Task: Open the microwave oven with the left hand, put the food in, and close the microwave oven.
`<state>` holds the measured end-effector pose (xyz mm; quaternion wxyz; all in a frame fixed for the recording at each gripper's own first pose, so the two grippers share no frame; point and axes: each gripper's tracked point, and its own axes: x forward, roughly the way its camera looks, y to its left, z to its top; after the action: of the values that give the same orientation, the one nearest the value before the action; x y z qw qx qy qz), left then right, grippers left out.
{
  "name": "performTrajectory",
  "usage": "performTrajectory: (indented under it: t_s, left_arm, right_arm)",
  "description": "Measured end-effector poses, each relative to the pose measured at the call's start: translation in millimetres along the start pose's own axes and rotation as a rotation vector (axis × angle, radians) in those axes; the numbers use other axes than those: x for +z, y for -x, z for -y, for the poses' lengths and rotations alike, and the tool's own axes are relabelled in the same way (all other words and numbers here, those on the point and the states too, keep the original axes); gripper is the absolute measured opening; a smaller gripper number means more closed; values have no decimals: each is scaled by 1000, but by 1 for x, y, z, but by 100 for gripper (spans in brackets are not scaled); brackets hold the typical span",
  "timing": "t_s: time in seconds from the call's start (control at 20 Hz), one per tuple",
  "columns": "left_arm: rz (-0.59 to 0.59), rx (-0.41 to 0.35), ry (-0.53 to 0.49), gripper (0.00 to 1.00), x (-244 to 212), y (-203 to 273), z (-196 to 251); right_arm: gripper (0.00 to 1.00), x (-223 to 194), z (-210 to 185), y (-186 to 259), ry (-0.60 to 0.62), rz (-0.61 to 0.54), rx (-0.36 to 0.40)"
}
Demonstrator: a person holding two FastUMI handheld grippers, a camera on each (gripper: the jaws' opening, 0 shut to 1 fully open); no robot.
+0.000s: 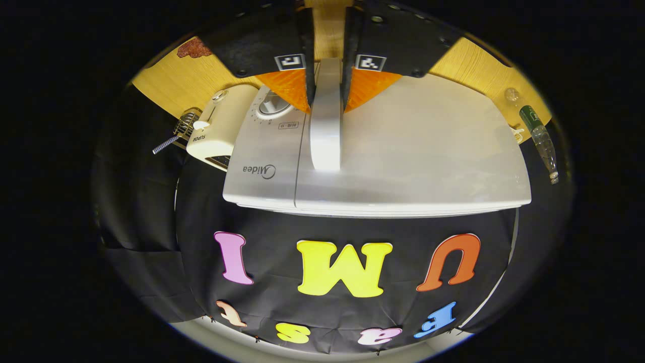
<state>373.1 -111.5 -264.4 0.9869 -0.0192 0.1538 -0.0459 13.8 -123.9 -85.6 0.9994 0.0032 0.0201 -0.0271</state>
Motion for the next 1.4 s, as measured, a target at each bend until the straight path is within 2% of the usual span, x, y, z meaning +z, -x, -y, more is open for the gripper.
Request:
performTrajectory:
  t_s: [0.05, 0.1, 0.4, 0.45, 0.5, 0.55, 0.6, 0.7, 0.75, 0.9, 0.95, 1.05, 1.1, 1.35, 1.4]
  left_arm:
    - [-11, -1, -3, 16, -4, 2, 0]
    - [-9, -3, -3, 16, -4, 4, 0]
    - [11, -4, -4, 17, -5, 18, 1]
    - [40, 2, -8, 17, 2, 26, 1]
    - [44, 2, -17, 17, 5, 22, 1]
    - [32, -10, -27, 14, -2, 22, 3]
    - [38, -20, -34, 15, 2, 22, 3]
    - [27, -22, -15, 15, -1, 29, 0]
    - [34, -29, -4, 15, -3, 36, 0]
    - [50, -53, -4, 15, -9, 61, -3]
    - [46, -61, -6, 15, -12, 71, -5]
    - [44, -73, -14, 15, -17, 90, -10]
    - [40, -77, -17, 15, -19, 100, -14]
    - [36, -69, -24, 16, -30, 152, -39]
    - [38, -67, -28, 16, -31, 161, -47]
  right_arm:
    - [100, 0, -1, 2, 1, 4, 0]
    - [89, 1, -2, 4, 2, 4, 2]
    - [89, 2, -2, 11, 31, 0, 6]
    - [100, 4, -4, 11, 36, 0, 11]
    - [90, 3, -4, 11, 43, -8, 11]
    - [100, 1, -4, 10, 42, -14, 13]
    - [90, 0, -5, 11, 42, -23, 13]
    - [90, -5, -10, 14, 42, -39, 24]
    - [100, -6, -13, 16, 40, -43, 31]
    - [100, -7, -12, 20, 39, -48, 32]
    - [89, -8, -11, 21, 39, -51, 28]
    - [90, -13, -13, 23, 35, -63, 26]
    - [100, -14, -16, 25, 32, -69, 29]
    - [100, -22, -26, 32, 40, -79, 35]
    - [90, -21, -30, 33, 39, -80, 42]
